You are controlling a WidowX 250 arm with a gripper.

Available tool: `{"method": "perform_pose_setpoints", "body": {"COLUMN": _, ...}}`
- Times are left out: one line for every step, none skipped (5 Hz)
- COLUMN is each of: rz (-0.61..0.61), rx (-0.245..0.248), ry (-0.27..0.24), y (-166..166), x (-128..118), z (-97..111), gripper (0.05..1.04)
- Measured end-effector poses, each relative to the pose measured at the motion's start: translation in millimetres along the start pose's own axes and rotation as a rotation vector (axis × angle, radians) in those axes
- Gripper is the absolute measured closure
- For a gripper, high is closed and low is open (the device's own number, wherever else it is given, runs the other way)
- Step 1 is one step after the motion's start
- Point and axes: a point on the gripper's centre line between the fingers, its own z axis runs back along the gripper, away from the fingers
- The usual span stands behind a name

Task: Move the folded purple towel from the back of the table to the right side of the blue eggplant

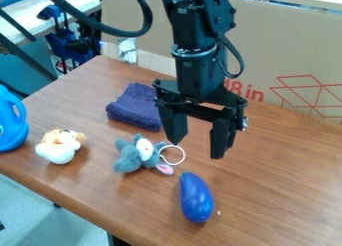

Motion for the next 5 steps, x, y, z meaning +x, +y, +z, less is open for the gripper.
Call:
{"method": "perform_pose_setpoints", "body": {"rz": 0.001, "rx": 0.004, "ry": 0.024, "y": 2, "x": -2, "z": -6, "gripper": 0.082}}
{"method": "perform_pose_setpoints", "body": {"rz": 0.02, "rx": 0.011, "ry": -0.035, "y": 28, "x": 11, "z": 0, "gripper": 0.082}}
{"method": "perform_pose_setpoints", "body": {"rz": 0.064, "rx": 0.035, "ry": -0.152, "y": 66, "x": 37, "z": 17, "gripper": 0.082}}
{"method": "perform_pose_setpoints", "body": {"rz": 0.094, "rx": 0.039, "ry": -0.165, "y": 96, "x": 59, "z": 13, "gripper": 0.082}}
{"method": "perform_pose_setpoints", "body": {"rz": 0.139, "rx": 0.055, "ry": -0.184, "y": 123, "x": 78, "z": 6, "gripper": 0.082}}
